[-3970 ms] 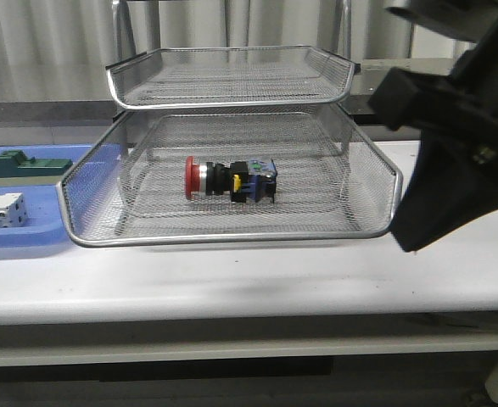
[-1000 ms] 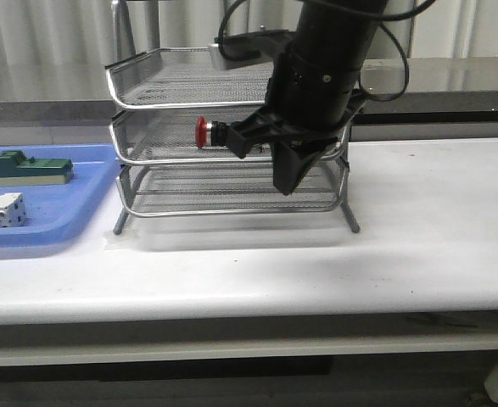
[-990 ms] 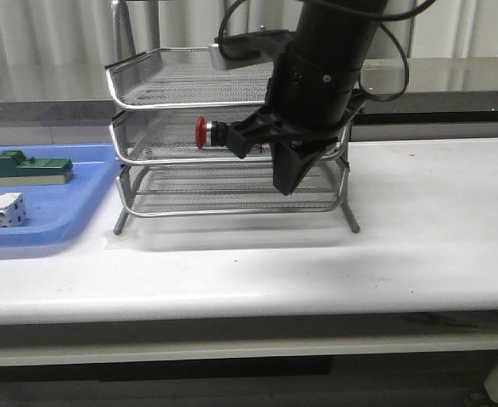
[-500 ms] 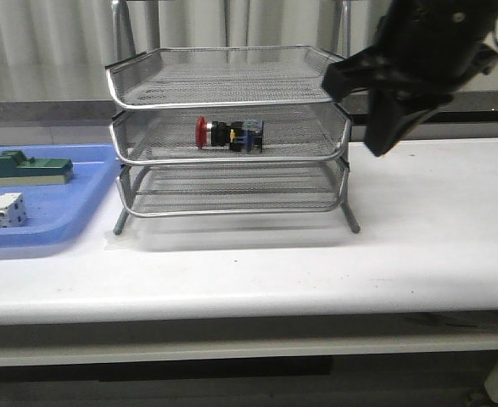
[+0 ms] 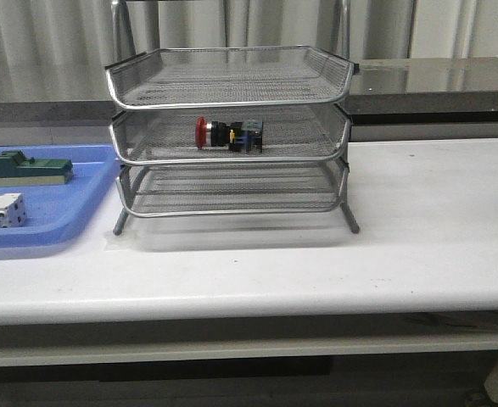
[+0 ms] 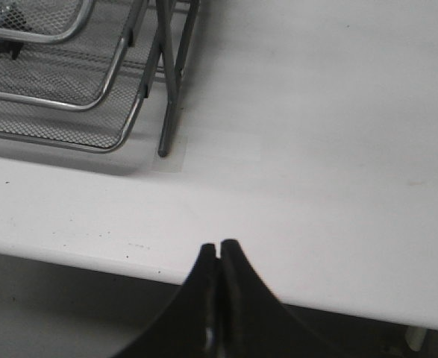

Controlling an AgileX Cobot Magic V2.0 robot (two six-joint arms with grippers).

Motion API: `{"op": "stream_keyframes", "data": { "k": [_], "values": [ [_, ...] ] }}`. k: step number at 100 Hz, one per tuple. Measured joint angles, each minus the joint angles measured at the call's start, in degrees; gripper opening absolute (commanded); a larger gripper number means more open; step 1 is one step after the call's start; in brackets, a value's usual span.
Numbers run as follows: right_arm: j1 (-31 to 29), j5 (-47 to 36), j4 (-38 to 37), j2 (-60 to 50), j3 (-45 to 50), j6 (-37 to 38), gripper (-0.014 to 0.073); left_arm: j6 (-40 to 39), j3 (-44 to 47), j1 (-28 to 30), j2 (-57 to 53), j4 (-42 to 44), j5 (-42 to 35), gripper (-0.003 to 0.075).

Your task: Place button on rack with both arms

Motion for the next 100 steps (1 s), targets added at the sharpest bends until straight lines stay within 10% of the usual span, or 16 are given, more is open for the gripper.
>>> {"op": "stream_keyframes", "data": {
  "k": [100],
  "values": [
    [-0.1, -3.0, 0.0, -43.7, 20.6, 0.9, -0.0066, 0.0, 0.0, 0.0, 0.0, 0.0, 0.0, 0.0004]
  ]
}}
